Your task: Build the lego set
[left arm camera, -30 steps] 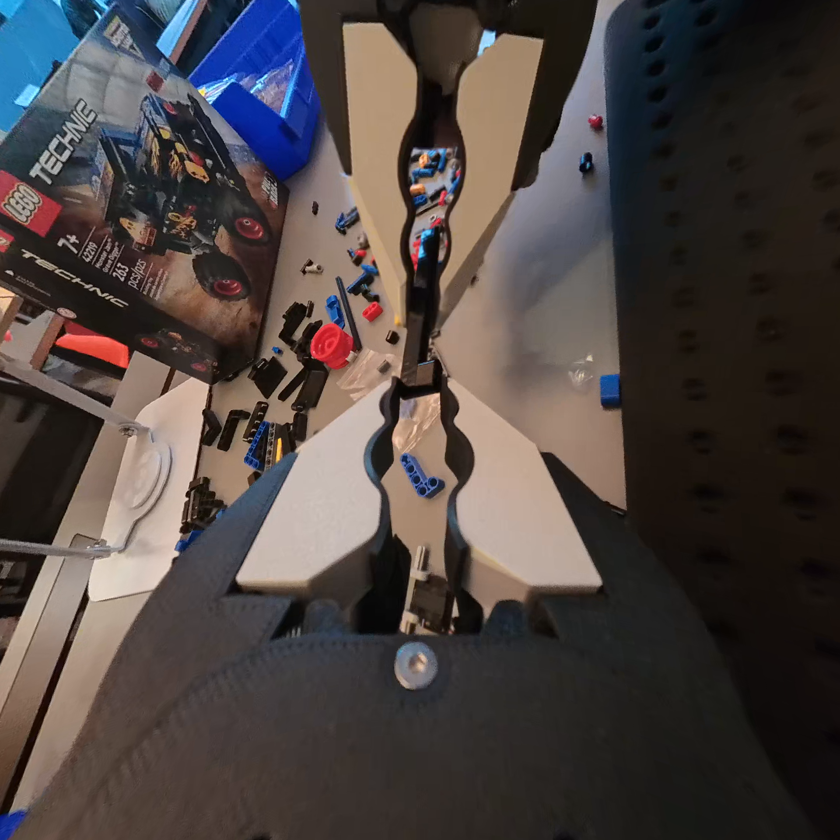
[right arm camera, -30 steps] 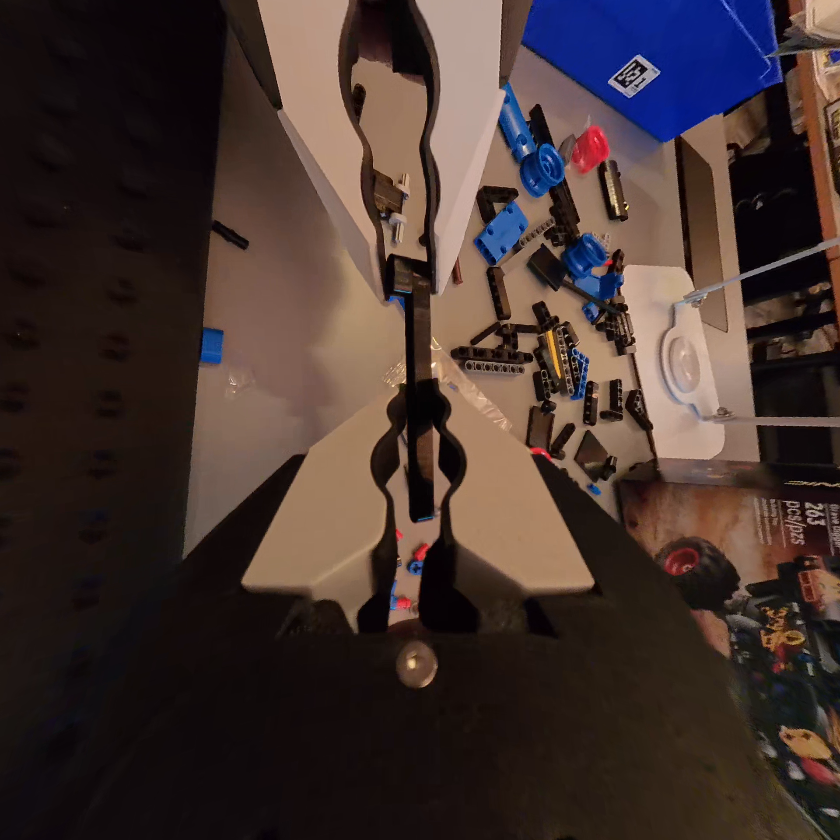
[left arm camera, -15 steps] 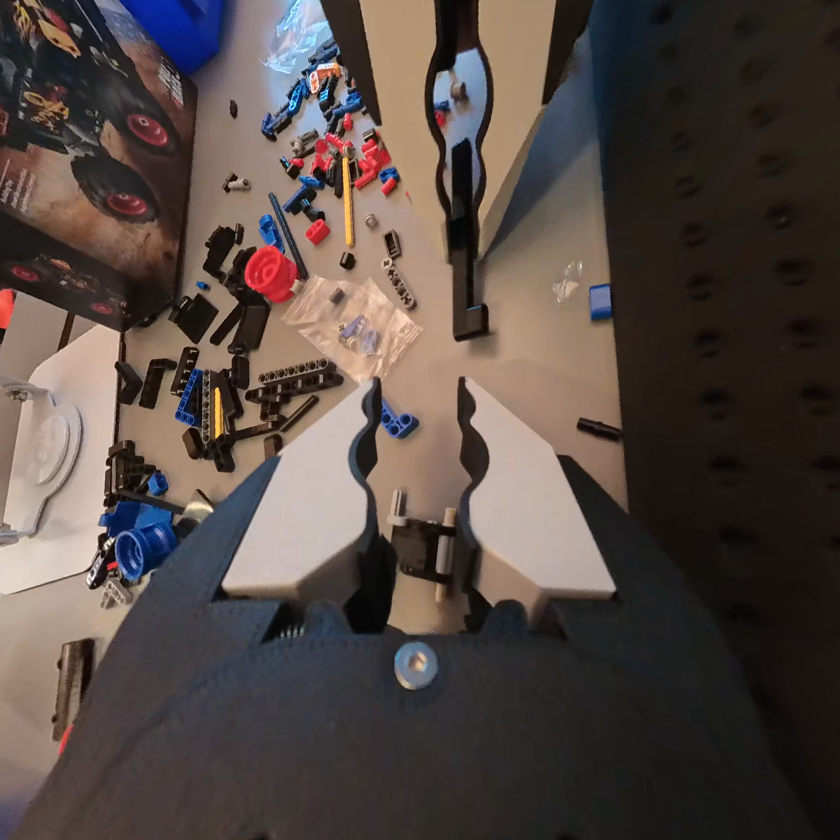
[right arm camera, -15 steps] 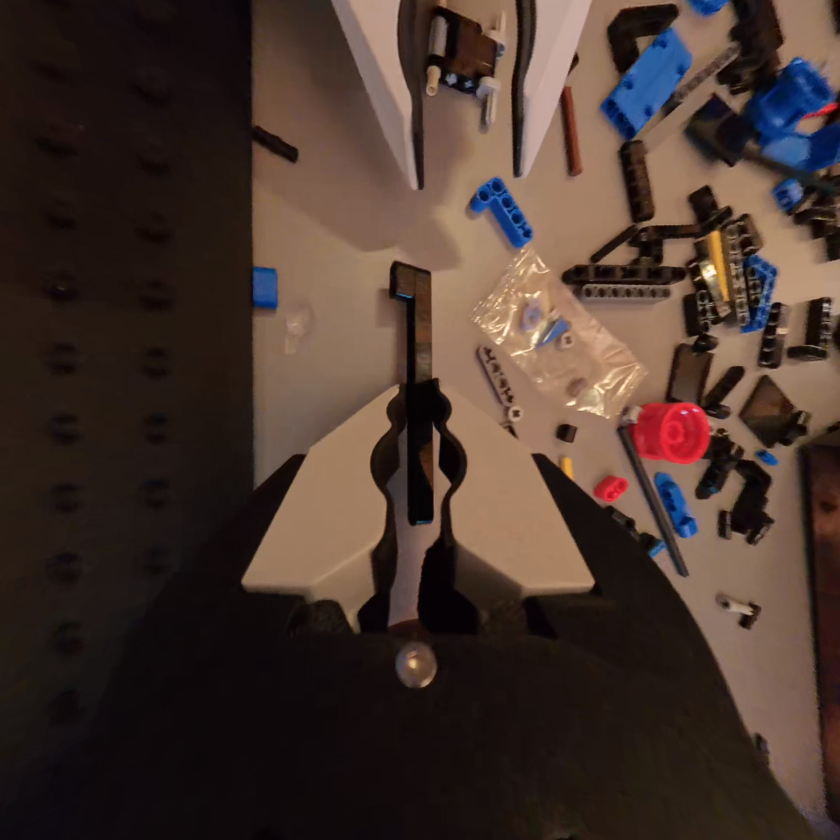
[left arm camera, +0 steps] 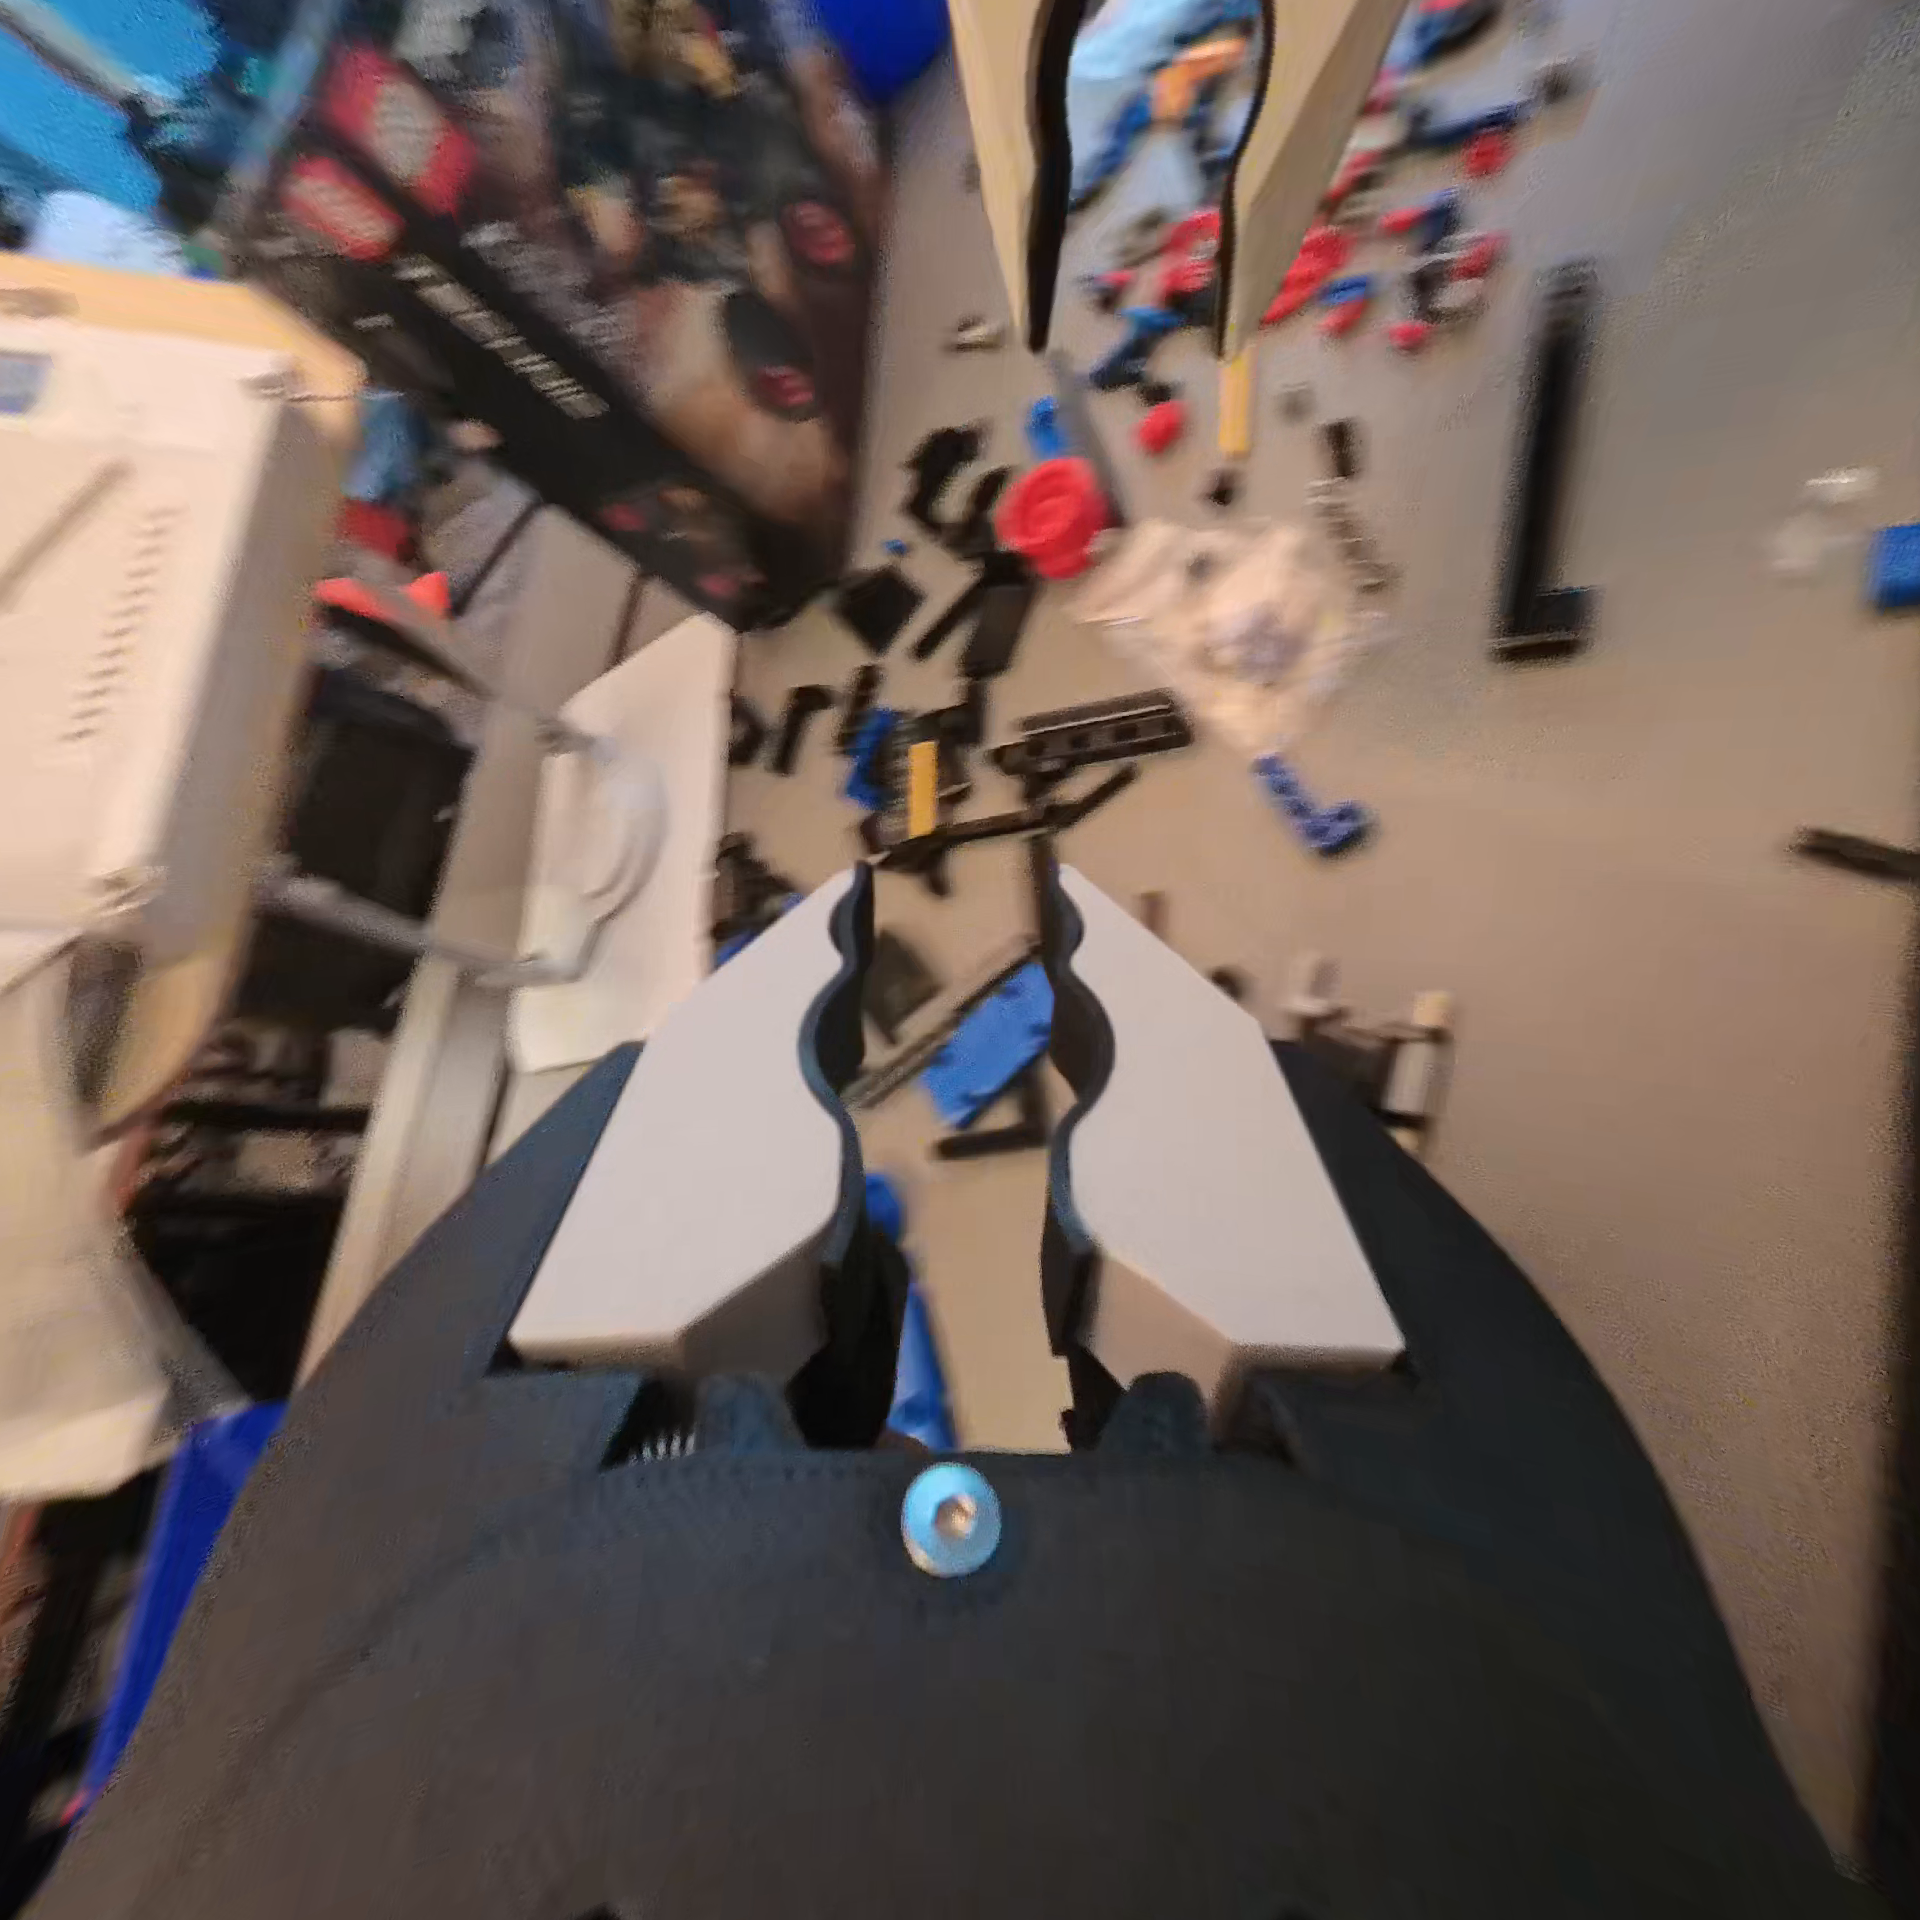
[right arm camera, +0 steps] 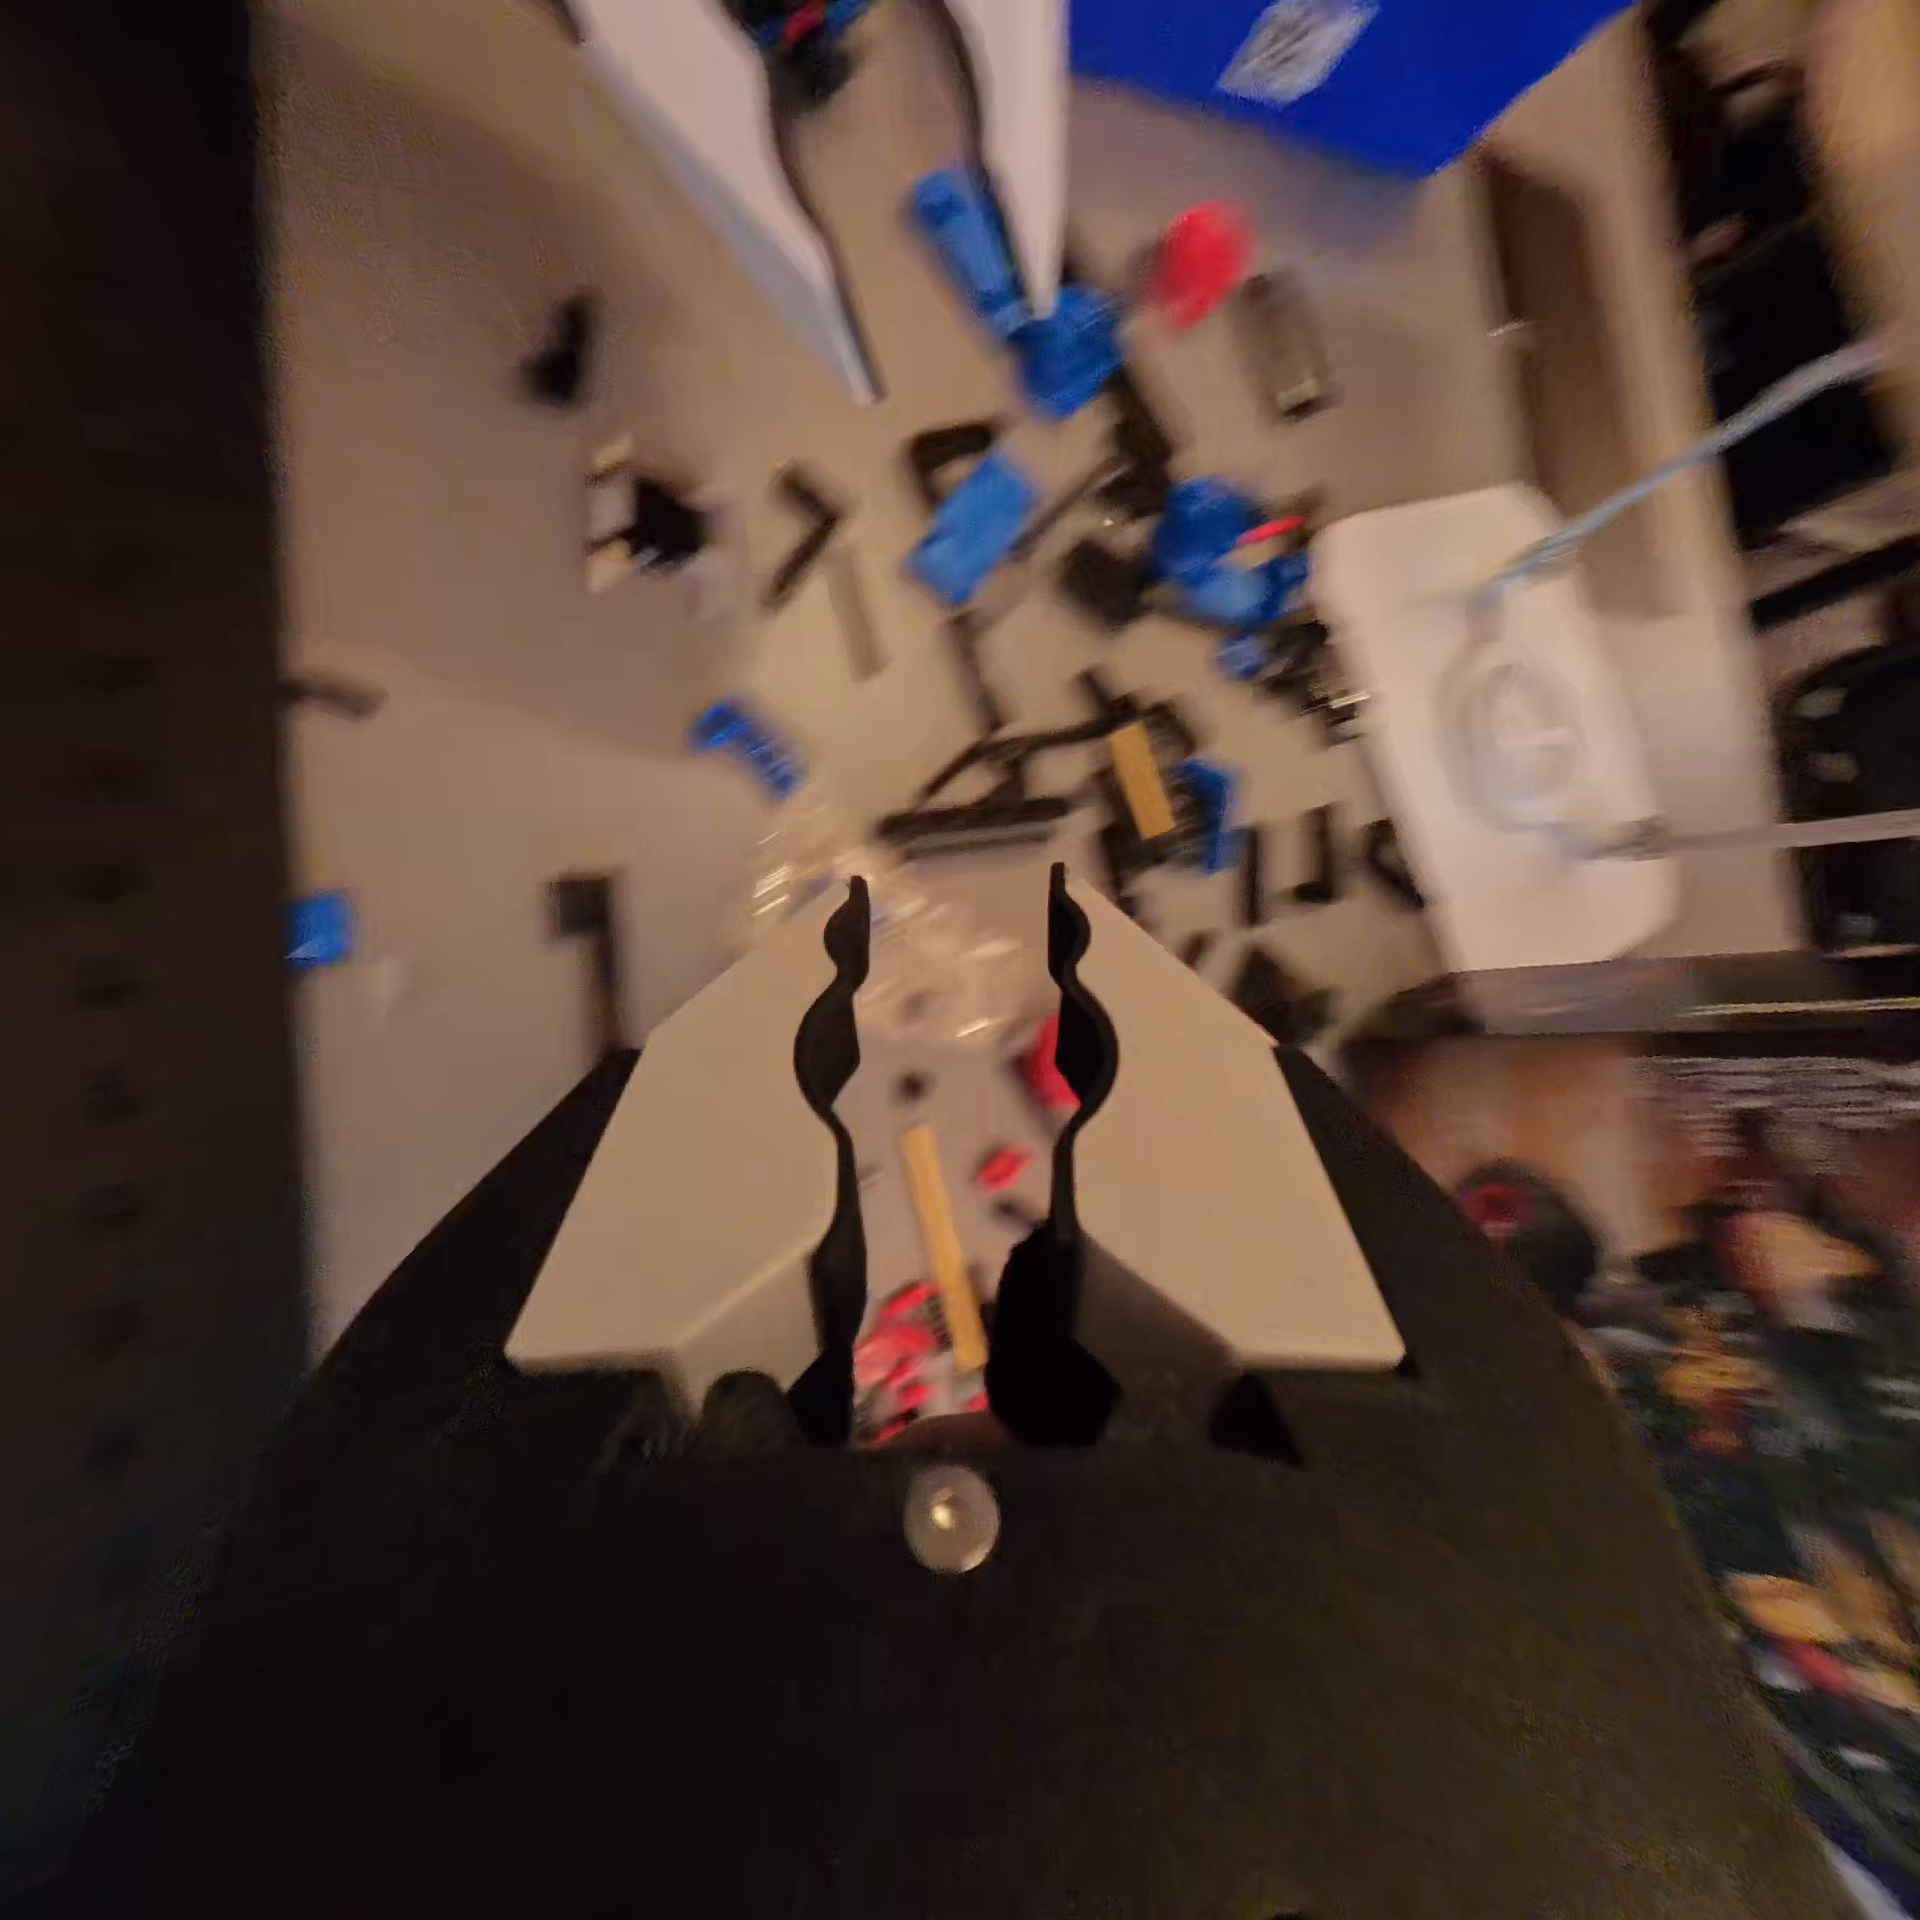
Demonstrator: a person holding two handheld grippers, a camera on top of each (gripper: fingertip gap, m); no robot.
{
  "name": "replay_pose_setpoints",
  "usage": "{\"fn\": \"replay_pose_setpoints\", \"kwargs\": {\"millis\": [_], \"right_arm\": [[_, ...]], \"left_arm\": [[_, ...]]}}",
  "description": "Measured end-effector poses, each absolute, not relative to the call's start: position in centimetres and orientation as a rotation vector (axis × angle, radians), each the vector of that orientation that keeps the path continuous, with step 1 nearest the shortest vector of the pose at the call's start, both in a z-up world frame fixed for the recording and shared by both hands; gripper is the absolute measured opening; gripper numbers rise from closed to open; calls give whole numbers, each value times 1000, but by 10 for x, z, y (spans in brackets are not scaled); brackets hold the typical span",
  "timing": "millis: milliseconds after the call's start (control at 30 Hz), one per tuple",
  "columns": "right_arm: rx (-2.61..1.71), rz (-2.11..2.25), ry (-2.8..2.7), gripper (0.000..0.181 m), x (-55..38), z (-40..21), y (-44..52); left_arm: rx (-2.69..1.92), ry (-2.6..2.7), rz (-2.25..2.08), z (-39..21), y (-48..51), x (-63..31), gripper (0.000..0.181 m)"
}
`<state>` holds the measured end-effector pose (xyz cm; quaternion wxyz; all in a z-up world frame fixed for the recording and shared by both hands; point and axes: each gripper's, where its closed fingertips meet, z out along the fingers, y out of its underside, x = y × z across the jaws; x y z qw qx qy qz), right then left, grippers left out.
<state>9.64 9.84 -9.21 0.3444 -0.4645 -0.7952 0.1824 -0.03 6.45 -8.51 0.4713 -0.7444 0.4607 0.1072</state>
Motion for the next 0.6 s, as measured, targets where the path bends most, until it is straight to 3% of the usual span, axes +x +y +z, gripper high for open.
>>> {"fn": "replay_pose_setpoints", "kwargs": {"millis": [200,400,600], "right_arm": [[-1200,391,-1815,23,-10,-13,187],[-1170,337,-1642,57,-82,75,294],[-1290,278,-1658,68,-108,76,386]], "left_arm": [[-1808,909,615,-8,118,-106,28],[-1760,861,777,40,177,-183,25],[-1766,1013,846,24,214,-205,29]]}}
